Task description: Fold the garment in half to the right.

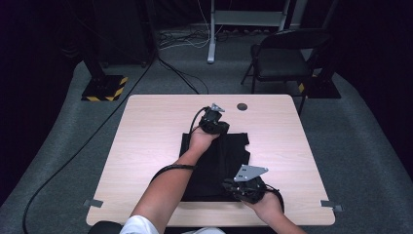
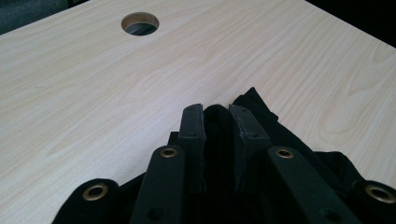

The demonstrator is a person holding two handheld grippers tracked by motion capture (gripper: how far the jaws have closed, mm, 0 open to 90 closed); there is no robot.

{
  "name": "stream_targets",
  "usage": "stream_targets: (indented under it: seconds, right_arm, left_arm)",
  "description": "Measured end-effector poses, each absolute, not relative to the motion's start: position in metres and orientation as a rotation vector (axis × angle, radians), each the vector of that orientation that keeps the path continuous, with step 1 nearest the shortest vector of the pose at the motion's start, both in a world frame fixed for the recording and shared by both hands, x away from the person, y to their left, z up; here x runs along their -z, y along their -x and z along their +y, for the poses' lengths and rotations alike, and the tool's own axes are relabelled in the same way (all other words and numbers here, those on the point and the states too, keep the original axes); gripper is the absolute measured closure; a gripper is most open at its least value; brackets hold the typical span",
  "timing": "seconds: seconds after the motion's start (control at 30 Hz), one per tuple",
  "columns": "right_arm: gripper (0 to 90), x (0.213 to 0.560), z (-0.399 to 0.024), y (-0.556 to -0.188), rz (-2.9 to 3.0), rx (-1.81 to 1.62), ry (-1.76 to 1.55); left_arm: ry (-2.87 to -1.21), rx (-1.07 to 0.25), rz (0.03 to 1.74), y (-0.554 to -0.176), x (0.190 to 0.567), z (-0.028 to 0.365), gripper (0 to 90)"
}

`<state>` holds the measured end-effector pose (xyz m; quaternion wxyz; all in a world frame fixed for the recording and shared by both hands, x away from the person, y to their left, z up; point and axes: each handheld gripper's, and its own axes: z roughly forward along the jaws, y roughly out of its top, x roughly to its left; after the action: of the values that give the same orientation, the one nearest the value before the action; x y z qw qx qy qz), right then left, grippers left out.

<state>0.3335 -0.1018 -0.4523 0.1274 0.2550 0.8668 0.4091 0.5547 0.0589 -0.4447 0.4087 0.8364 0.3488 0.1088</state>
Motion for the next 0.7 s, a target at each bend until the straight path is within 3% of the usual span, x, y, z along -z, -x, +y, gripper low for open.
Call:
stream_targets:
  seconds: [0.17,0.23,0.3,0.33,0.37,0.43,0.53,0.7]
  right_arm:
    - [79.5,0.452,-0.104,-0.333,2.522,-1.19,-0.752]
    - [75.5,0.452,-0.107,-0.332,2.515,-1.189,-0.763]
    - [68.2,0.451,-0.109,-0.332,2.5,-1.184,-0.786]
    - [68.2,0.451,-0.109,-0.332,2.5,-1.184,-0.786]
    - [58.9,0.449,-0.114,-0.329,2.469,-1.168,-0.795]
    - [56.7,0.447,-0.116,-0.328,2.453,-1.162,-0.807]
    - [46.2,0.436,-0.128,-0.321,2.375,-1.155,-0.857]
    - [42.4,0.427,-0.132,-0.32,2.322,-1.182,-0.877]
  left_arm:
    - [-2.112,-0.27,0.87,-0.555,0.446,0.057,75.3]
    - [-2.107,-0.259,0.875,-0.555,0.446,0.056,65.4]
    - [-2.093,-0.235,0.907,-0.556,0.447,0.056,47.8]
    - [-2.09,-0.222,0.917,-0.557,0.447,0.056,47.8]
    - [-2.09,-0.227,0.92,-0.556,0.446,0.056,37.3]
    - [-2.09,-0.239,0.909,-0.554,0.443,0.059,34.6]
    - [-2.071,-0.263,0.903,-0.55,0.433,0.071,25.9]
    - [-2.038,-0.319,0.923,-0.55,0.417,0.103,23.6]
